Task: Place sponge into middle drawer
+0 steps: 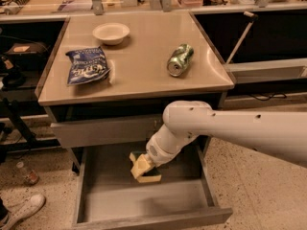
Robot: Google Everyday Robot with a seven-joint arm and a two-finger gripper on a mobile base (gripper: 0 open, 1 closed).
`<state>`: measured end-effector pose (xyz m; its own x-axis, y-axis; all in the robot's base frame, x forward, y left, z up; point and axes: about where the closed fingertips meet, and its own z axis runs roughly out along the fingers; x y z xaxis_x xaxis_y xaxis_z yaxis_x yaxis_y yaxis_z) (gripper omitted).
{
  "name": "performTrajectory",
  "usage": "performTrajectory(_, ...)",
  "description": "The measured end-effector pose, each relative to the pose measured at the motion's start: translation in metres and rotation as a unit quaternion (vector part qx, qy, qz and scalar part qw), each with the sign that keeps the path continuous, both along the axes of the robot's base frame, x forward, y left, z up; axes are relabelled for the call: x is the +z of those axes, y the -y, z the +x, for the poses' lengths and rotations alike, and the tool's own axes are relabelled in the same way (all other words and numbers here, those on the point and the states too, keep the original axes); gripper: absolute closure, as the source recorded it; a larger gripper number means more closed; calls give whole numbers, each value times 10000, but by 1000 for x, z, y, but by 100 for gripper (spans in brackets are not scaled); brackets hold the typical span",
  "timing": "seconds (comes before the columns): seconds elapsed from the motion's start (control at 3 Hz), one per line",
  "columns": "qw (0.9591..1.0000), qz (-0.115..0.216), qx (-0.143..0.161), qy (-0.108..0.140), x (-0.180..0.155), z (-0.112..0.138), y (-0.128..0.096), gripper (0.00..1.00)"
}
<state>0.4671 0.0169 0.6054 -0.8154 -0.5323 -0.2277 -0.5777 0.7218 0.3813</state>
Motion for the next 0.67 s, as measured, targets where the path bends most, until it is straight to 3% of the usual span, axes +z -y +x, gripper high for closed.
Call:
performTrajectory(0.33, 9998, 76, 2, -164, -20, -6, -9, 100)
performTrajectory(0.67, 9982, 138, -387, -427, -66, -13, -14, 100)
